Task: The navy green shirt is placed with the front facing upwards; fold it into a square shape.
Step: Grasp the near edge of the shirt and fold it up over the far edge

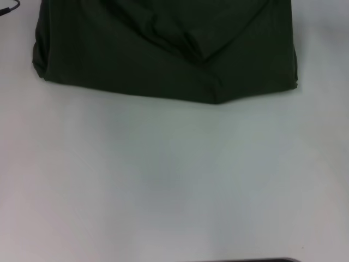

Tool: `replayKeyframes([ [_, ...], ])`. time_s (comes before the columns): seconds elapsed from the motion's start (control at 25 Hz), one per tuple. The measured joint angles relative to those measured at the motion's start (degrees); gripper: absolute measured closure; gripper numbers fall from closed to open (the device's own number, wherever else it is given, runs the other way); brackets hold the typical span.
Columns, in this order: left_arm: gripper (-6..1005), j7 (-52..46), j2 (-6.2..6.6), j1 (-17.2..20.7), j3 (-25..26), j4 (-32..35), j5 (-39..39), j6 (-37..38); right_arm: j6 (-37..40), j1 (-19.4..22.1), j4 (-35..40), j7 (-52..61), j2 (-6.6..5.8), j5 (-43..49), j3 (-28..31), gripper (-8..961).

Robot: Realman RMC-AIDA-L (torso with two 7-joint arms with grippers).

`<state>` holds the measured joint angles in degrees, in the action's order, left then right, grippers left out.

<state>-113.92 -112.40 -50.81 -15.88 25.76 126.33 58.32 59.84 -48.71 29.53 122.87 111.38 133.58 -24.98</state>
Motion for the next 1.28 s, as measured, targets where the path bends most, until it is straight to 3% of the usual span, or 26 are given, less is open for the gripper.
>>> replayKeyframes([
  [0.4,923,0.0,-0.45,-0.2,-0.2,0.0,-1.7,-2.3,-1.2,-0.1,0.1,0.0,-0.53,-0.3,-0.2,871],
  [0.68,884,0.8,-2.46,0.7,-0.2,0.1,-1.7,-4.4,-3.1,-0.2,-0.7,0.1,0.05,-0.3,-0.4,869],
  [0.92,851,5.3,-5.08,1.8,-0.2,0.5,-3.4,-5.9,-5.4,-0.8,-1.4,0.0,1.90,-0.3,-3.3,867],
  [1.16,818,6.1,-5.61,3.0,-0.1,0.3,-4.4,-7.6,-7.9,-1.9,-1.5,0.4,3.39,-0.3,-6.3,642],
  [1.24,576,6.0,-5.68,3.8,0.0,0.5,-5.3,-8.4,-8.4,-2.2,-1.5,0.4,3.40,-0.3,-6.3,593],
  [1.28,536,6.0,-5.71,4.0,0.0,0.5,-5.5,-8.4,-8.5,-2.3,-1.5,0.4,3.39,-0.3,-6.3,568],
])
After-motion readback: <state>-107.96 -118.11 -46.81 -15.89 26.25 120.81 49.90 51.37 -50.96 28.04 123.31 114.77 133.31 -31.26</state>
